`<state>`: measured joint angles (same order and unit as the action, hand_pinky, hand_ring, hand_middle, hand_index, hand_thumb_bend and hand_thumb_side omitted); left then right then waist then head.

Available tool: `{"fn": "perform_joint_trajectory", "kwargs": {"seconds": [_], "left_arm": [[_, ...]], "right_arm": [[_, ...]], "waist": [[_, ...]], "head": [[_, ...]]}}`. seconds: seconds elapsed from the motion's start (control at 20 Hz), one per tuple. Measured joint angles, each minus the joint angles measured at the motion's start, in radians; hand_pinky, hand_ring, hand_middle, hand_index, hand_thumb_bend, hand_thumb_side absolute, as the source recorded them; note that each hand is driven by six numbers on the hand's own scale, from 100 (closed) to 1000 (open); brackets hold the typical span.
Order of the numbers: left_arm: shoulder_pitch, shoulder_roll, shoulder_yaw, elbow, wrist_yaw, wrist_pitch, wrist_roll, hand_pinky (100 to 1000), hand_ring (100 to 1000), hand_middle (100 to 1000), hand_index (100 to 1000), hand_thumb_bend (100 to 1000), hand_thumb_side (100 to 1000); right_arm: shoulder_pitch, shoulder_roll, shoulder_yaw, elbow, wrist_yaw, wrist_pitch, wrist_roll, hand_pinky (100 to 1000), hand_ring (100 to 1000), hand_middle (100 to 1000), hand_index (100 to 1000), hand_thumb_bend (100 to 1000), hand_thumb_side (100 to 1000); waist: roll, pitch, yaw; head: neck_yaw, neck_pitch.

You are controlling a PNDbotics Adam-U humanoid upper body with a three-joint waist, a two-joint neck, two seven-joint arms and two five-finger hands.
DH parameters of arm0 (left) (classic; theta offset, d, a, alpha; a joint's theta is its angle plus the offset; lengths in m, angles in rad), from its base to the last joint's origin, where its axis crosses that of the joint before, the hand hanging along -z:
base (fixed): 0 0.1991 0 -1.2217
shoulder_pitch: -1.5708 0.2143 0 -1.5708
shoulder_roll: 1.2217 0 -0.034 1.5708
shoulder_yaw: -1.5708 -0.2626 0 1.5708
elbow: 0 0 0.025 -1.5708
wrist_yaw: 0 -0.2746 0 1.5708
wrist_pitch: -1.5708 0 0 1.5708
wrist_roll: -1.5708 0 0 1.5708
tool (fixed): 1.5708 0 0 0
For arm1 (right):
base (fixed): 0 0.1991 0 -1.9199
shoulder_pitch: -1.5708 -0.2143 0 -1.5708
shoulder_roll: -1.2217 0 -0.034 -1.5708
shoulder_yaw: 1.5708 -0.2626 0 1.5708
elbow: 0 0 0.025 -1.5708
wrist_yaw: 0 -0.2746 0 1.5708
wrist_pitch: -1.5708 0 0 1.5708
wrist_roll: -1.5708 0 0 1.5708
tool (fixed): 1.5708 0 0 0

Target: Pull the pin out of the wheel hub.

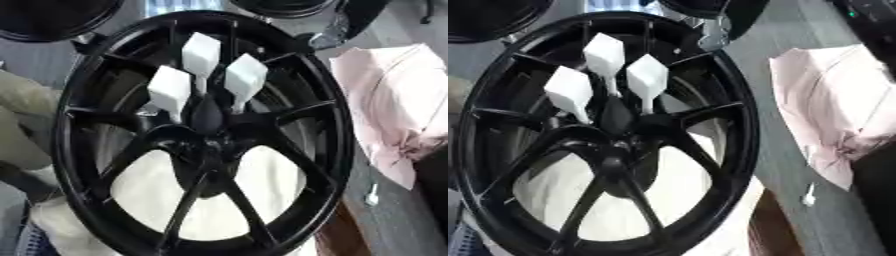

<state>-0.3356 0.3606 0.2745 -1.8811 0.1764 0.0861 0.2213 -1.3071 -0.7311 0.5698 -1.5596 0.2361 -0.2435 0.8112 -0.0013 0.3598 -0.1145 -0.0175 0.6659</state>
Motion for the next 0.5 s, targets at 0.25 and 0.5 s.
{"fn": "perform_joint_trajectory", "kwargs": {"seconds": [0.25, 0.5], "left_arm": [[0.000, 0.000, 0.000, 0.000, 0.000, -0.002, -0.002, 699, 607, 600, 747, 329, 820], [-0.001, 0.000, 0.000, 0.000, 0.000, -0.003, -0.003, 699, 608, 600, 747, 330, 820]], "right_arm": [[0.024, -0.041, 0.007, -0.155, 0.010, 0.082, -0.024, 872, 829, 800, 869, 427, 240], [0.041, -0.069, 0.019, -0.250, 0.033, 0.160, -0.047, 866, 825, 796, 867, 434, 231]], "waist": [[0.000, 0.003, 0.002], [0.000, 0.003, 0.004]], "head": [[0.016, -0.009], [0.027, -0.011]]}}
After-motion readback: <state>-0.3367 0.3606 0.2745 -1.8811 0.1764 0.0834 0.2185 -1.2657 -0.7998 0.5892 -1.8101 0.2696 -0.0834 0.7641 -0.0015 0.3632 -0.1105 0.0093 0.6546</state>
